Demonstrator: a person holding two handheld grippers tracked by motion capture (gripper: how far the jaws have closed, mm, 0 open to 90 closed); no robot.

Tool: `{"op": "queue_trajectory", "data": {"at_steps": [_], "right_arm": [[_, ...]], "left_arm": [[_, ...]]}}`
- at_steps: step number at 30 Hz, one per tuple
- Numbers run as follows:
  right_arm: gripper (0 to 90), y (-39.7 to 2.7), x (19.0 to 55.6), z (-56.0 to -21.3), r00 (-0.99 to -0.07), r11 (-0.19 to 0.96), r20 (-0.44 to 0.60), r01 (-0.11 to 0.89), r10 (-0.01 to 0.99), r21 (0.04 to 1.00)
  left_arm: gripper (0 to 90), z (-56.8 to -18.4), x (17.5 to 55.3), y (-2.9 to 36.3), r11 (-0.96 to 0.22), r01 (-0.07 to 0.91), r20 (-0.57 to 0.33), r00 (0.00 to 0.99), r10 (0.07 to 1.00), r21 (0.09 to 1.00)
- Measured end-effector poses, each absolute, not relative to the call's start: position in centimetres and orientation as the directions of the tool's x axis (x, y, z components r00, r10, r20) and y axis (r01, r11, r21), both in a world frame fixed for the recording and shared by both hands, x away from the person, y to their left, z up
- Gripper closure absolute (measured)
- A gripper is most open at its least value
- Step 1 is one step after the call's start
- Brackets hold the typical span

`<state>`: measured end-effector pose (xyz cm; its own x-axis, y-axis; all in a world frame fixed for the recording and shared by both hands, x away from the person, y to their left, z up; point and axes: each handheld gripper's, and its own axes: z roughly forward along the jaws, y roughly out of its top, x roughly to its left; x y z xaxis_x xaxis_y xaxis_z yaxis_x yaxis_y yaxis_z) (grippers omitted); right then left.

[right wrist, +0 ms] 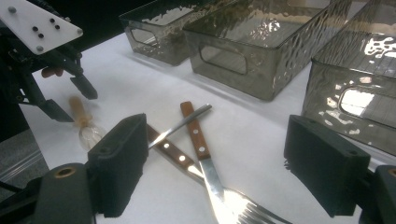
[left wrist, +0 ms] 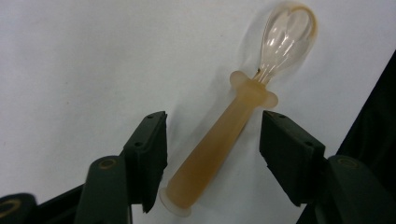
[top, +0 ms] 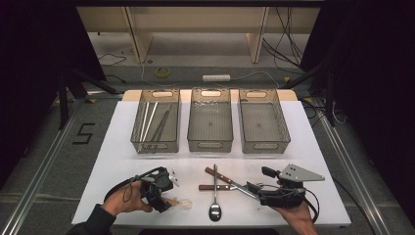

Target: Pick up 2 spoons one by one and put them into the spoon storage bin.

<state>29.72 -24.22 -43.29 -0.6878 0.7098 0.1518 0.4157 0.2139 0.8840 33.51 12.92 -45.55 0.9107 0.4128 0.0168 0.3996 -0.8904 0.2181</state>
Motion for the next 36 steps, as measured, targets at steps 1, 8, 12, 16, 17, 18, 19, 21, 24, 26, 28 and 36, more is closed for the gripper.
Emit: {"op": "queue_trajectory", "data": {"at_steps": [1,8,12,16,17,18,19,21,24,26,28,36], "right_arm": [[22.8,-24.23,29.73,-43.30,-0.688,0.214,0.152,0.416,0.710,0.884],[22.9,-24.28,29.69,-43.26,-0.687,0.210,0.152,0.413,0.711,0.886],[22.9,-24.22,29.68,-43.27,-0.689,0.214,0.148,0.411,0.709,0.886],[22.9,-24.24,29.69,-43.27,-0.687,0.211,0.152,0.414,0.711,0.885],[22.9,-24.23,29.68,-43.27,-0.688,0.212,0.152,0.414,0.710,0.885],[22.9,-24.22,29.68,-43.27,-0.688,0.213,0.151,0.413,0.710,0.885],[22.9,-24.22,29.67,-43.27,-0.689,0.214,0.151,0.414,0.709,0.885],[22.9,-24.21,29.68,-43.27,-0.690,0.215,0.150,0.412,0.708,0.885],[22.9,-24.22,29.67,-43.27,-0.690,0.215,0.150,0.413,0.708,0.885],[22.8,-24.22,29.66,-43.27,-0.690,0.215,0.151,0.414,0.708,0.885],[22.9,-24.21,29.68,-43.27,-0.690,0.215,0.150,0.413,0.708,0.885],[22.9,-24.20,29.68,-43.25,-0.691,0.215,0.149,0.412,0.707,0.886]], "left_arm": [[43.5,-45.62,33.46,12.88,-0.892,0.395,0.023,0.912,0.410,0.220],[50.7,-46.02,33.49,12.98,-0.901,0.383,0.020,0.918,0.395,0.204],[55.8,-46.11,33.50,13.04,-0.903,0.380,0.011,0.921,0.390,0.199],[60.5,-46.12,33.42,13.02,-0.905,0.373,0.013,0.923,0.383,0.205],[61.2,-46.11,33.41,13.01,-0.906,0.372,0.013,0.924,0.383,0.203],[62.0,-46.10,33.42,13.01,-0.908,0.367,0.012,0.926,0.377,0.201],[62.9,-46.10,33.38,13.00,-0.908,0.367,0.012,0.926,0.377,0.202],[65.4,-46.09,33.34,12.99,-0.911,0.361,0.007,0.929,0.370,0.200],[69.9,-46.06,33.34,13.04,-0.915,0.353,0.003,0.933,0.361,0.198],[72.7,-46.09,33.32,13.08,-0.914,0.350,0.000,0.934,0.358,0.204],[74.5,-46.10,33.30,13.10,-0.915,0.348,-0.001,0.935,0.355,0.207],[75.9,-45.90,33.47,13.38,-0.914,0.344,0.004,0.935,0.353,0.214]]}}
